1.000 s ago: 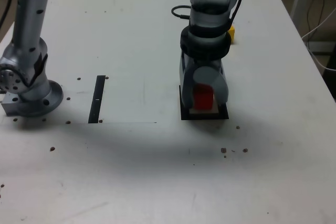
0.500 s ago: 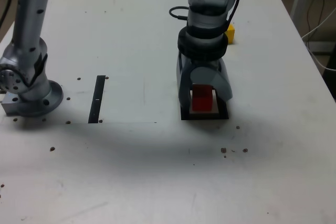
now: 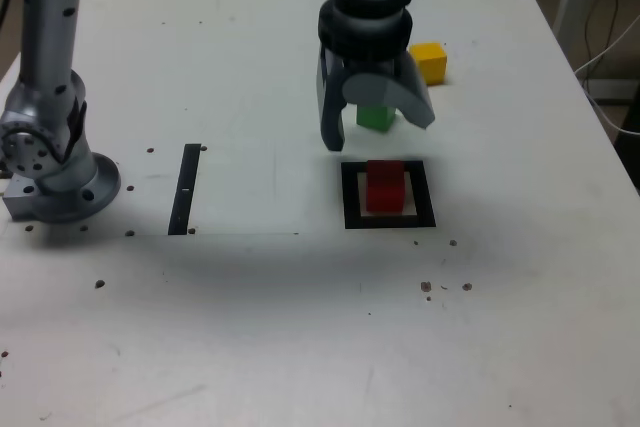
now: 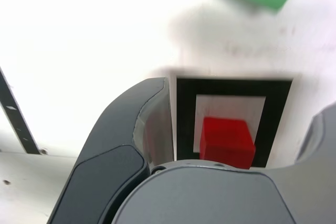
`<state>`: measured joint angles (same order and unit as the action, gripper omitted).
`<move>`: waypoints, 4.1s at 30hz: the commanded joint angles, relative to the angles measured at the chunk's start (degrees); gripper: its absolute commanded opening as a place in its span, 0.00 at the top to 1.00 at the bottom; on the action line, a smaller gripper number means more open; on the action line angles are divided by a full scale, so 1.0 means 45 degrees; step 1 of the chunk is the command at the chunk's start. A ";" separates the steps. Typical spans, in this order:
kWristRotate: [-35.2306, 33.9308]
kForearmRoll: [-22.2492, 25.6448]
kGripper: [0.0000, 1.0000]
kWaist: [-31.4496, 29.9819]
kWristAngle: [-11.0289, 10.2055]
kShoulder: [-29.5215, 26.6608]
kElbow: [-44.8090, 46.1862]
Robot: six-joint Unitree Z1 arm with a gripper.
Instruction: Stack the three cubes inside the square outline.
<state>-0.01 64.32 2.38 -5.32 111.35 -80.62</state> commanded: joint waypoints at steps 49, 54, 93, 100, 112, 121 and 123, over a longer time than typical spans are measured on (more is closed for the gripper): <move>0.4236 0.3165 0.01 0.4699 -0.0470 0.4741 -0.8340; 0.4175 0.3365 0.01 0.4976 -0.0320 0.5210 -0.8637; 0.3577 0.4788 0.73 0.4552 -0.0517 0.6374 -1.0347; 0.3579 0.4843 0.73 0.4529 -0.0503 0.6364 -1.0347; 0.3982 0.5107 0.73 0.4410 -0.0473 0.5578 -1.0062; 0.4169 0.5223 0.73 0.3825 -0.0456 0.4300 -0.9252; 0.4101 0.5168 0.73 0.3642 -0.0443 0.4006 -0.8896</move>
<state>18.70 87.75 19.15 -7.43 130.26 -121.42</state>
